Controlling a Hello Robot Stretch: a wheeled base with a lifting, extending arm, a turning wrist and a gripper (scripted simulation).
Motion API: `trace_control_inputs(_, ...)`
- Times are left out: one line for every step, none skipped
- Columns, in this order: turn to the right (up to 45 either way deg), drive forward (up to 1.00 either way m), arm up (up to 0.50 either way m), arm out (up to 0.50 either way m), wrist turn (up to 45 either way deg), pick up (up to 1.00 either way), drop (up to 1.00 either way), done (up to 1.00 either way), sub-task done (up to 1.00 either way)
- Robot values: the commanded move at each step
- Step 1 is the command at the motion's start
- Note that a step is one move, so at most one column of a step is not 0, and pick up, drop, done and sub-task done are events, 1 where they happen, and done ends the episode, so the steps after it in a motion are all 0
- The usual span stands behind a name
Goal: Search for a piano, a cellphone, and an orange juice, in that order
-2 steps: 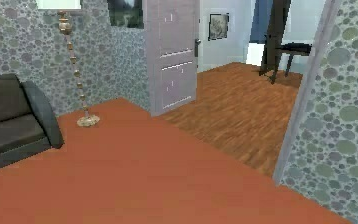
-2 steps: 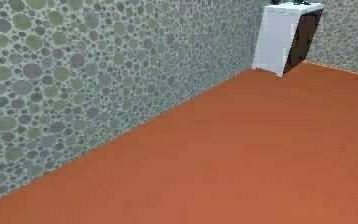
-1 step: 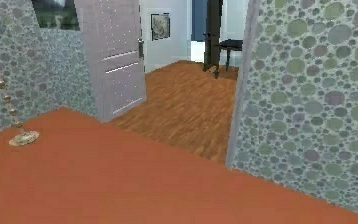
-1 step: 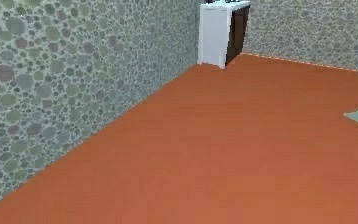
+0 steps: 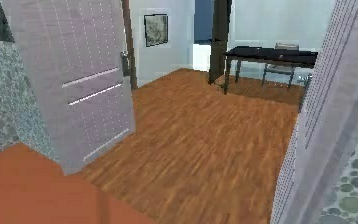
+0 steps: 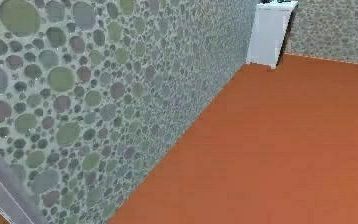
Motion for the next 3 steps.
trace_control_inputs(0.0, 1.00, 0.00, 0.00, 0.0, 0.00, 0.00, 0.00, 0.00)
trace_control_inputs(0.0, 1.00, 0.00, 0.00, 0.0, 0.00, 0.00, 0.00, 0.00)
trace_control_inputs(0.0, 1.00, 0.00, 0.00, 0.0, 0.00, 0.00, 0.00, 0.00)
